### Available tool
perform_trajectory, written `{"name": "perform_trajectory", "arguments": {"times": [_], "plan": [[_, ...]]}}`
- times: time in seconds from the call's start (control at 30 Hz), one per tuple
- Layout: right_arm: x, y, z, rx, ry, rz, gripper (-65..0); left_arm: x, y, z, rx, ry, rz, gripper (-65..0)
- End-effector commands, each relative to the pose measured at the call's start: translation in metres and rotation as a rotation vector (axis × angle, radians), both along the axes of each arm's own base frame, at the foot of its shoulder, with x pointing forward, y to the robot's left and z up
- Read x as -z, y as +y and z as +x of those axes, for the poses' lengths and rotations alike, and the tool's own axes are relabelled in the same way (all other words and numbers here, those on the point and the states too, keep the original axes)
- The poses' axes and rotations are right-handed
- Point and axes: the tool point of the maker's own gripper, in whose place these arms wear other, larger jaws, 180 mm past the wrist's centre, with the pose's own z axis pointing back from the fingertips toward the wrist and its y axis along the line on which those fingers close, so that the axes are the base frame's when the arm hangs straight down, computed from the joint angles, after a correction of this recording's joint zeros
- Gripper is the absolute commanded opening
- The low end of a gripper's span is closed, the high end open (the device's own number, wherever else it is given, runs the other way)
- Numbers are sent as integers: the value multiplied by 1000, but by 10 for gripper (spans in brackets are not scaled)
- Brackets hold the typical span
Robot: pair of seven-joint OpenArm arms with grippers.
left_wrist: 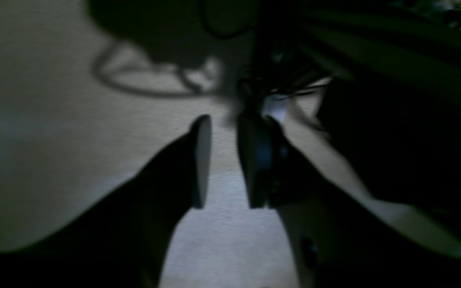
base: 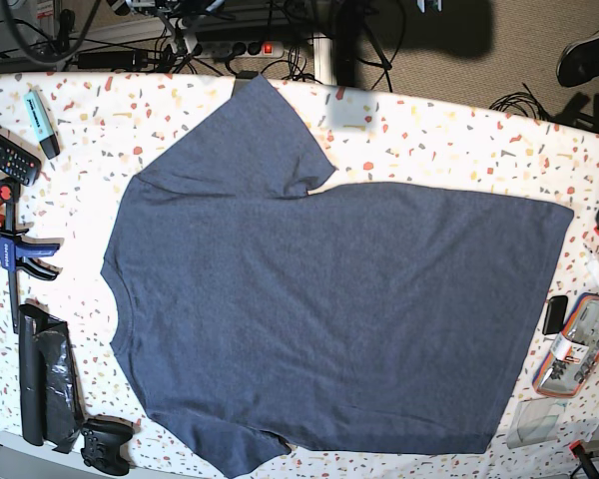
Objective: Fold the T-shirt properly
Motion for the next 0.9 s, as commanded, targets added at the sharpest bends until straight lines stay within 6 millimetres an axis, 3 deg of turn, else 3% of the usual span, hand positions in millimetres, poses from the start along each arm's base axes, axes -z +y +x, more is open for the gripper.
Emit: {"name": "perform_trajectory", "arguments": {"times": [0.0, 0.17, 0.3, 0.6, 0.87], "plan": [[-2, -7, 2, -3, -8, -2, -411, 0, -2, -4, 0, 5, -9, -461], [-4, -20, 2, -7, -7, -18, -408, -2, -15, 0, 0, -7, -83, -458], [-5, -24, -2, -7, -5, -13, -408, -3, -14, -2, -3, -14, -79, -458], [-10, -29, -7, -6, -106, -25, -409, -16, 2, -9, -1, -121, -31, -459], [-27, -27, -13, -72, -171, 12, -410, -28, 16, -16, -31, -126, -6, -459]]}}
